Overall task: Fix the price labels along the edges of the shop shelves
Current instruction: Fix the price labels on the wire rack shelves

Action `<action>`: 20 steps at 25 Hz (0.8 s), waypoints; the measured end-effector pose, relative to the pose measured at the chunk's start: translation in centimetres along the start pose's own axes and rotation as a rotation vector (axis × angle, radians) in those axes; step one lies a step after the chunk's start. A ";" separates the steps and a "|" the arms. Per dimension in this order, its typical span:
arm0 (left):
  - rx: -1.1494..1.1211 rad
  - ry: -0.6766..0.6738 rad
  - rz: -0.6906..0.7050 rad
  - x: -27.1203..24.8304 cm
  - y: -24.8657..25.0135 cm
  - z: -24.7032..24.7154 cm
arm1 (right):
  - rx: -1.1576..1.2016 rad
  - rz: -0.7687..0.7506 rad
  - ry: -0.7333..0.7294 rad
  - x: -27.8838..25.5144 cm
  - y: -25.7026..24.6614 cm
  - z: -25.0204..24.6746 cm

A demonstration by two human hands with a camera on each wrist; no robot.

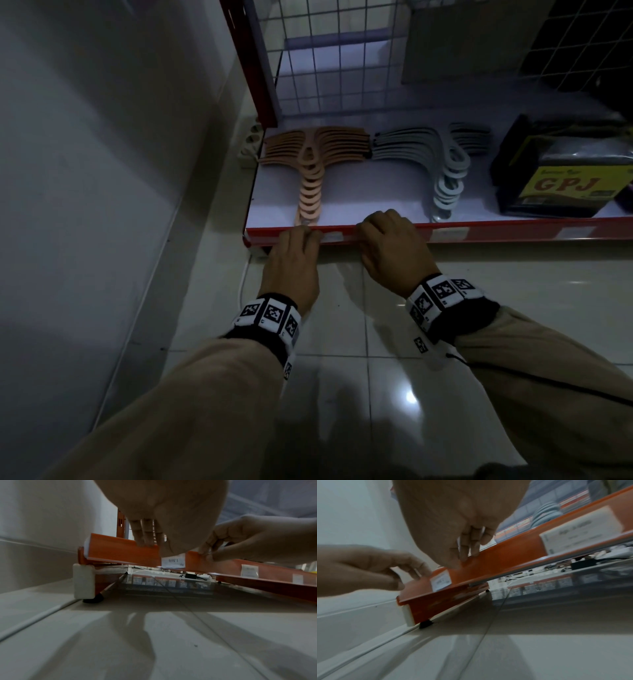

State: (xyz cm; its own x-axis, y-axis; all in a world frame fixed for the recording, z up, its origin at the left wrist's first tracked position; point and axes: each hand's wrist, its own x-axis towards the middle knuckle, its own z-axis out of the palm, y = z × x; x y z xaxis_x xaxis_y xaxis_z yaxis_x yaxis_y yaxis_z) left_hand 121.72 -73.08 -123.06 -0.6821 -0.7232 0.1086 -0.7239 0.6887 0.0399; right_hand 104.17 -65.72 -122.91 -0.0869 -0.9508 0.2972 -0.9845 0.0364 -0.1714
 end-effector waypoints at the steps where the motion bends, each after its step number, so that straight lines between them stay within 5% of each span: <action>1: 0.000 0.001 -0.005 0.1 0.1 0.1 | 0.002 -0.037 0.015 0.1 -0.3 0.2; 13: -0.010 0.010 -0.010 0.0 -0.3 1.1 | -0.026 -0.080 0.017 1.3 -1.7 1.3; 20: -0.248 0.115 -0.060 0.3 -0.5 0.8 | 0.270 0.120 0.031 2.4 -1.4 1.2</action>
State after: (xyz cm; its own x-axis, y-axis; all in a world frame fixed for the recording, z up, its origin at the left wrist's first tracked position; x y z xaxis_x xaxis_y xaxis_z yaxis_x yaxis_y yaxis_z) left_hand 121.80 -73.73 -123.87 -0.6123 -0.7622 0.2100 -0.7055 0.6467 0.2901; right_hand 105.54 -68.38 -123.07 -0.2085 -0.9349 0.2873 -0.8913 0.0607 -0.4494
